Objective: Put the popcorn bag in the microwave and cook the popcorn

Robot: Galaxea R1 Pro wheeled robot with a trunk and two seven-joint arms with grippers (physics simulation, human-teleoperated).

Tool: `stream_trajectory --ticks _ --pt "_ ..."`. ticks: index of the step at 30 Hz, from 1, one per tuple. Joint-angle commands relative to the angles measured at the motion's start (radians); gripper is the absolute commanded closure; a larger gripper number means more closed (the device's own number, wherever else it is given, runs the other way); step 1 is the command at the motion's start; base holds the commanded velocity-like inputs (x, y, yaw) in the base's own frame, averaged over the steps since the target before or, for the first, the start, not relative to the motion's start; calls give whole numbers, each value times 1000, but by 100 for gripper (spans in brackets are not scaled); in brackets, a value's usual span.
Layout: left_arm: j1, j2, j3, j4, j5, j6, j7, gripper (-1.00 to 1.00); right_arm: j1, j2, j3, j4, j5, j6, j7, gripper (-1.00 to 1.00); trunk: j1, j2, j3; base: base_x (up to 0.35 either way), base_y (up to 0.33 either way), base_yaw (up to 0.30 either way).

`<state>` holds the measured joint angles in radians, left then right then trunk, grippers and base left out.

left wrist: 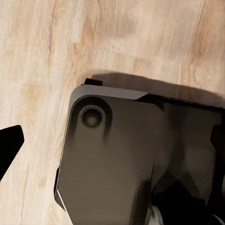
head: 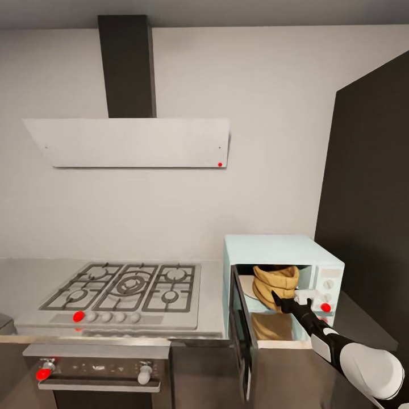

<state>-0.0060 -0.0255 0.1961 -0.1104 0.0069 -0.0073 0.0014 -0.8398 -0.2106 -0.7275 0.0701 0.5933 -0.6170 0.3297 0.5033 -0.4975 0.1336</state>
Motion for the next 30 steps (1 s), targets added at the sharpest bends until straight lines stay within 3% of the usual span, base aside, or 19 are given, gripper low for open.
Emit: stream_trajectory --ticks 1,30 --pt "0 0 5 0 1 1 0 -100 -1 -1 -6 4 -3 -3 6 -100 0 -1 0 37 9 0" --pt "0 0 5 0 1 1 0 -100 -1 -1 -6 4 -3 -3 5 -100 0 -1 0 79 68 0"
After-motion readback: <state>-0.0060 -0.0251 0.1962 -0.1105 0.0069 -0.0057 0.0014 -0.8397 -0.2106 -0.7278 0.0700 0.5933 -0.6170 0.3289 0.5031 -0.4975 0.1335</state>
